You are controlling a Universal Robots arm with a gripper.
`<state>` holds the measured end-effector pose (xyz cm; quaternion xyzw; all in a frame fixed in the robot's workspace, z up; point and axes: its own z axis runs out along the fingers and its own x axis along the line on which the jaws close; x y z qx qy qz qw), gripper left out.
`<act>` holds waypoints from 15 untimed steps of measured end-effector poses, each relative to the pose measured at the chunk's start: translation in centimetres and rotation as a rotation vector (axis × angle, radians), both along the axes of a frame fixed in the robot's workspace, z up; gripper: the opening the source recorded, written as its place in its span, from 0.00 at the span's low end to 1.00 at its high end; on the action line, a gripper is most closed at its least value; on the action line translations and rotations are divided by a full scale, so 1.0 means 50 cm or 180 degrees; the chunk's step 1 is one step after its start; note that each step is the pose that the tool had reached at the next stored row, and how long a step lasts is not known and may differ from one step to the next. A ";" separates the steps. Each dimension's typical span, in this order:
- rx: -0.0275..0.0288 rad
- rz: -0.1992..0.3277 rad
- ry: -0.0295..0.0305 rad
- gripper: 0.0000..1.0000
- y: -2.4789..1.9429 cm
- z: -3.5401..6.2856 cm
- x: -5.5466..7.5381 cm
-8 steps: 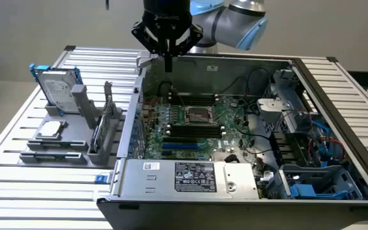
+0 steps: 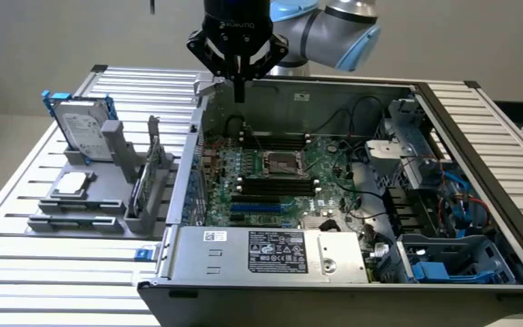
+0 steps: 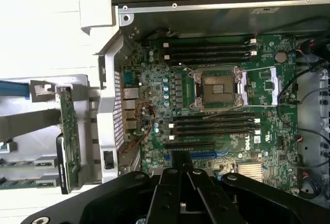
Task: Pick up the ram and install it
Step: 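Reach for the ram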
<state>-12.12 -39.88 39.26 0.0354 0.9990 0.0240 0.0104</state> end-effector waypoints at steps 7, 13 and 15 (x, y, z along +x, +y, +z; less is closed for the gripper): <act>0.0001 0.0000 -0.0001 0.11 0.0000 0.000 -0.028; 0.0000 0.0000 -0.0001 0.11 0.0000 0.000 -0.083; 0.0000 0.0000 -0.0001 0.11 0.0000 0.000 -0.101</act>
